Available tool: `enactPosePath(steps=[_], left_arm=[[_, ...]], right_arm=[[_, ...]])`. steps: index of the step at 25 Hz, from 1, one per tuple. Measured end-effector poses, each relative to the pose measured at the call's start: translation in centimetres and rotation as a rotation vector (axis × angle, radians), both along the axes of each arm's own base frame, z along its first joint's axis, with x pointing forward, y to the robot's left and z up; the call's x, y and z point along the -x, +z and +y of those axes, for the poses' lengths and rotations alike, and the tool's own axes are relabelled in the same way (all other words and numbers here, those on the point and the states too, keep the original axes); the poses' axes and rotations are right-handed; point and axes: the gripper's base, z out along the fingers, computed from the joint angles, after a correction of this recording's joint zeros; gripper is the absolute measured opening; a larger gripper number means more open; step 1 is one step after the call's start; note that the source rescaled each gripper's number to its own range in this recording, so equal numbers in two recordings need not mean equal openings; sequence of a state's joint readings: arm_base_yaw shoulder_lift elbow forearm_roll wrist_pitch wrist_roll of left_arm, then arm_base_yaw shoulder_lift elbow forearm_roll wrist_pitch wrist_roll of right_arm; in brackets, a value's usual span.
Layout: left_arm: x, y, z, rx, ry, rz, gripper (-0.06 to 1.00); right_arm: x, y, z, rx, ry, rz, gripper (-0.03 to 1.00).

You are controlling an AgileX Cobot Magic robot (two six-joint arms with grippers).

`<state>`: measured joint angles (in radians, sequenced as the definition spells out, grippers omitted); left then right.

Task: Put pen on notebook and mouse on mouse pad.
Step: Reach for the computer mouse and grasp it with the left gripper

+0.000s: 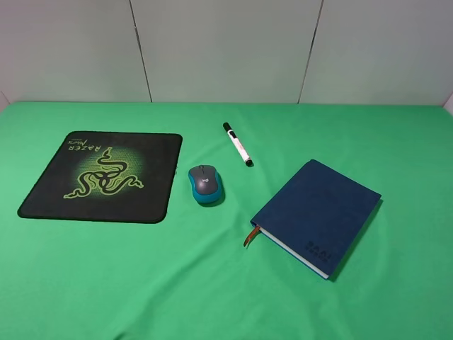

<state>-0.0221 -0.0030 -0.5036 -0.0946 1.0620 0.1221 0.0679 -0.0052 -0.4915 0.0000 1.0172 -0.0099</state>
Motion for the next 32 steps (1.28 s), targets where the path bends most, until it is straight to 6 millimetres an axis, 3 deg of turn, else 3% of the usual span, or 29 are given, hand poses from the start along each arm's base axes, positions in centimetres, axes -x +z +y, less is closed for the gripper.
enactPosePath(steps=[32], left_arm=[[0.00, 0.00, 0.00, 0.000, 0.000, 0.000, 1.00]], right_arm=[[0.00, 0.00, 0.00, 0.000, 0.000, 0.000, 1.00]])
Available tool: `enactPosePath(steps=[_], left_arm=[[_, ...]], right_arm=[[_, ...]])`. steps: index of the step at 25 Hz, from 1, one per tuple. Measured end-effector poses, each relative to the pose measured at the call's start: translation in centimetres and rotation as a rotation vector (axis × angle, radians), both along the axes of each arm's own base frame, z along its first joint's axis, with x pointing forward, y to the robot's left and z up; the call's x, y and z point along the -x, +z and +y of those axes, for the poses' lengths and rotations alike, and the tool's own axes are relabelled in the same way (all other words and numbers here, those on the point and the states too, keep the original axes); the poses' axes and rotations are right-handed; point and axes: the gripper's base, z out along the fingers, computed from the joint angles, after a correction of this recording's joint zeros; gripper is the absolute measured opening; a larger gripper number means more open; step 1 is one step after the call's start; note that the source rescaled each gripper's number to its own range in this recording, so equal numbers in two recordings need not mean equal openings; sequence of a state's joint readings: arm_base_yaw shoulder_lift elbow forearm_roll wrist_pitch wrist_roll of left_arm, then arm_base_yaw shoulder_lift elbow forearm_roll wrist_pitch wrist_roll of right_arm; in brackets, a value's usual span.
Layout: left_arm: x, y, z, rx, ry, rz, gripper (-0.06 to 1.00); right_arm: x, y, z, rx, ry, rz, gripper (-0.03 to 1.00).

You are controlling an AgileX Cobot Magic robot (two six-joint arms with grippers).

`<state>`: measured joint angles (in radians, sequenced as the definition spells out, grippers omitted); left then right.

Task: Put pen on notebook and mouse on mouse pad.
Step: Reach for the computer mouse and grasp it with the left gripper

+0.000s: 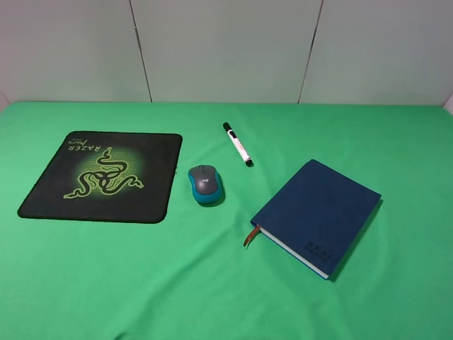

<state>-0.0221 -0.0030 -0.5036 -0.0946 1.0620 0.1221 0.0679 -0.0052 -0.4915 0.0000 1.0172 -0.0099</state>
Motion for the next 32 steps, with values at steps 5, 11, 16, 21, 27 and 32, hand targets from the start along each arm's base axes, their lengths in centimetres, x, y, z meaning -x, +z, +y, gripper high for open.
enactPosePath(steps=[5, 11, 16, 21, 27, 32], left_arm=[[0.0, 0.0, 0.0, 0.004, -0.001, 0.000, 1.00], [0.3, 1.2, -0.2, 0.035, 0.000, -0.001, 1.00], [-1.1, 4.4, -0.2, 0.038, 0.005, 0.068, 1.00], [-4.1, 7.8, -0.3, 0.052, 0.019, 0.139, 1.00], [-7.8, 9.8, -0.4, 0.062, 0.030, 0.214, 1.00], [-12.1, 9.3, -1.0, 0.080, 0.059, 0.330, 0.99]], right_arm=[[0.0, 0.0, 0.0, 0.000, 0.000, 0.000, 1.00], [0.0, 0.0, 0.0, 0.000, 0.000, 0.000, 1.00], [0.0, 0.0, 0.0, 0.000, 0.000, 0.000, 1.00], [0.0, 0.0, 0.0, 0.000, 0.000, 0.000, 1.00], [0.0, 0.0, 0.0, 0.000, 0.000, 0.000, 1.00], [0.0, 0.0, 0.0, 0.000, 0.000, 0.000, 1.00]])
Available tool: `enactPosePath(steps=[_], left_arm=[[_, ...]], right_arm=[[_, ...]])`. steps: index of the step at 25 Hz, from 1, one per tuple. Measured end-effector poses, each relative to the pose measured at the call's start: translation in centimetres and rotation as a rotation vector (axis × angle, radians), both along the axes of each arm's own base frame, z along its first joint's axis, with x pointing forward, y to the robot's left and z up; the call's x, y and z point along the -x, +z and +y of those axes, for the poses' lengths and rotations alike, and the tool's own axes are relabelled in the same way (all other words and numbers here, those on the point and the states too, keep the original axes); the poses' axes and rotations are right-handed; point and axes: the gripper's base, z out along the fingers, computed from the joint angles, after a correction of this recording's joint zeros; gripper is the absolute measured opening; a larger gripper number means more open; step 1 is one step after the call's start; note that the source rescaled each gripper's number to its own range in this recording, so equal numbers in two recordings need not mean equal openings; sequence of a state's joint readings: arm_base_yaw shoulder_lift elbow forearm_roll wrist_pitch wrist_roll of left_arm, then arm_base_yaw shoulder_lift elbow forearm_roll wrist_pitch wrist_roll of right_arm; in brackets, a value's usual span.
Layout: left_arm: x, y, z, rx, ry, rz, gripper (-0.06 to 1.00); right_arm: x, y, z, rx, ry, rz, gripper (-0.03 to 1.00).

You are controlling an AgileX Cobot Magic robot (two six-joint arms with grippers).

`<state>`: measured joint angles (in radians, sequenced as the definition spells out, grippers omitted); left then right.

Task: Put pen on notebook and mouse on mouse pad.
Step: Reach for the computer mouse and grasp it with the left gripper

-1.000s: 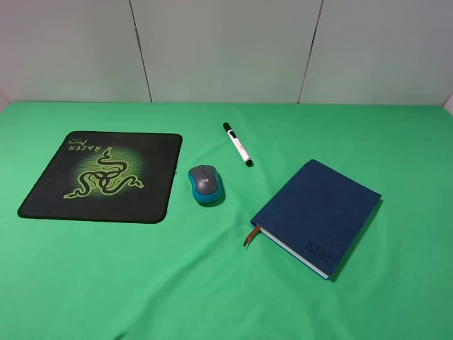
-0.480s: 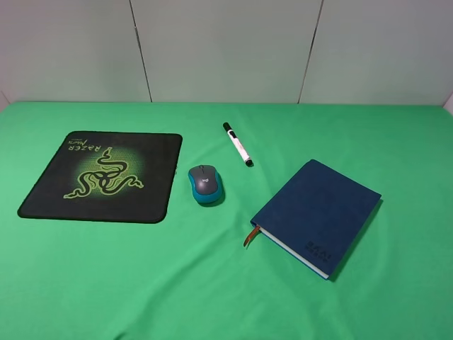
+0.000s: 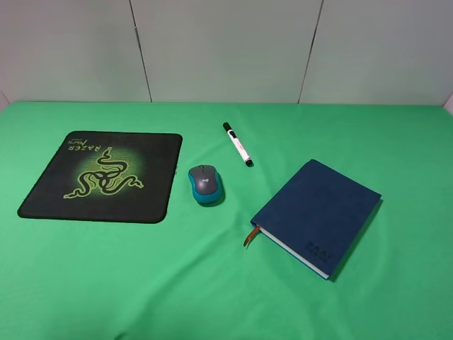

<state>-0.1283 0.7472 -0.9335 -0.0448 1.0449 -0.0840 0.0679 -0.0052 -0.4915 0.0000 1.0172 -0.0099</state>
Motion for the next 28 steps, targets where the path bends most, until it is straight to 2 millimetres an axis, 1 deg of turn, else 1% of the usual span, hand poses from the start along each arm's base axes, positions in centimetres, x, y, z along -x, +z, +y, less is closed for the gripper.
enactPosePath(steps=[3, 6, 9, 13, 16, 21, 25, 28], left_arm=[[-3.0, -0.8, -0.9, -0.004, -0.019, 0.071, 0.98], [-6.0, -2.1, -2.3, -0.014, -0.049, 0.169, 0.97], [-9.0, -4.0, -4.6, -0.023, -0.081, 0.268, 0.96], [-12.0, -6.2, -8.4, -0.041, -0.104, 0.330, 0.96], [-13.6, -8.2, -11.8, -0.034, -0.101, 0.373, 0.95], [-15.3, -11.4, -16.9, -0.031, -0.065, 0.452, 0.95], [-16.1, -14.2, -19.5, -0.043, -0.040, 0.503, 0.95], [-16.8, -15.8, -20.6, -0.038, -0.009, 0.522, 0.95]], right_arm=[[0.0, 0.0, 0.0, 0.000, 0.000, 0.000, 1.00], [0.0, 0.0, 0.0, 0.000, 0.000, 0.000, 1.00], [0.0, 0.0, 0.0, 0.000, 0.000, 0.000, 1.00], [0.0, 0.0, 0.0, 0.000, 0.000, 0.000, 1.00], [0.0, 0.0, 0.0, 0.000, 0.000, 0.000, 1.00], [0.0, 0.0, 0.0, 0.000, 0.000, 0.000, 1.00], [0.0, 0.0, 0.0, 0.000, 0.000, 0.000, 1.00], [0.0, 0.0, 0.0, 0.000, 0.000, 0.000, 1.00]])
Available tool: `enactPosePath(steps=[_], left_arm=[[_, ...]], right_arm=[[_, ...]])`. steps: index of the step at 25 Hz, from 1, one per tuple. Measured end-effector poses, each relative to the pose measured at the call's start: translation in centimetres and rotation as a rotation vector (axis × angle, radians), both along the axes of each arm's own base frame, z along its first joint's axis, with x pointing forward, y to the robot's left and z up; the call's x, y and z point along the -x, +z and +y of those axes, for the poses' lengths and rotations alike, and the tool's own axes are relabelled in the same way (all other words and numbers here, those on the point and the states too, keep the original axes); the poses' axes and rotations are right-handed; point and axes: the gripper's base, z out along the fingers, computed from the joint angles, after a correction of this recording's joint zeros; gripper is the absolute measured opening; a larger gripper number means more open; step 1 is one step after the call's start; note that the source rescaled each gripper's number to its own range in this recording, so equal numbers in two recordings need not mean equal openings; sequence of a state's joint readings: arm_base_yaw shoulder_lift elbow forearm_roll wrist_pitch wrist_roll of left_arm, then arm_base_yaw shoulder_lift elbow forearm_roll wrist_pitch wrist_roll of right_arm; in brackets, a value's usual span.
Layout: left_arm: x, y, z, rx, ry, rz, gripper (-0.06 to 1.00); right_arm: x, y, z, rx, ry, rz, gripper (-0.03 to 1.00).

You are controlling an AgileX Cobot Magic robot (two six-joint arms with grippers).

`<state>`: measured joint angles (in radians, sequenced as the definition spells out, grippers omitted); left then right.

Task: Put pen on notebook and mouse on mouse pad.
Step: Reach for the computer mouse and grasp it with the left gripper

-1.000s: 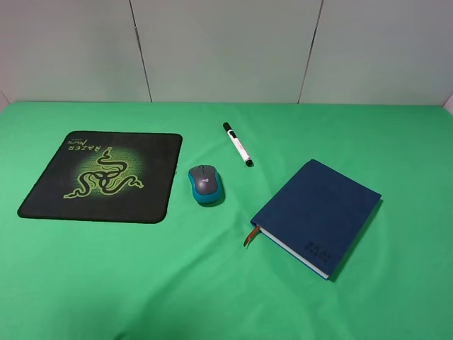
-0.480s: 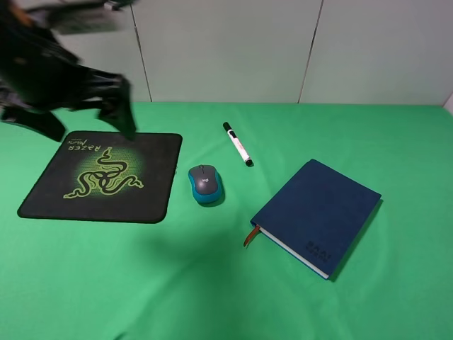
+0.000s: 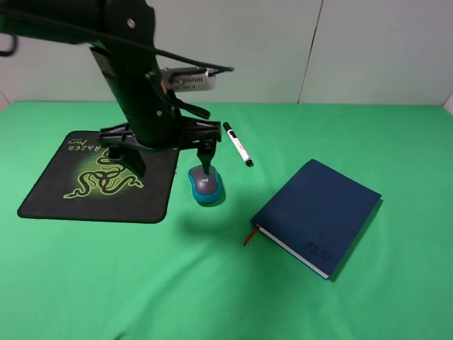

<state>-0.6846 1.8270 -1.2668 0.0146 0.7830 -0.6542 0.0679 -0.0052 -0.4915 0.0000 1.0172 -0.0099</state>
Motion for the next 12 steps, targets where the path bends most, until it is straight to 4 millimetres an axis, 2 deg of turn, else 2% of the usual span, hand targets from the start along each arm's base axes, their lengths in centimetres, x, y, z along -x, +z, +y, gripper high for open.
enactPosePath(steps=[12], left_arm=[[-2.8, -4.7, -2.4, 0.000, 0.138, 0.042, 0.95]], right_arm=[[0.0, 0.0, 0.0, 0.000, 0.000, 0.000, 1.00]])
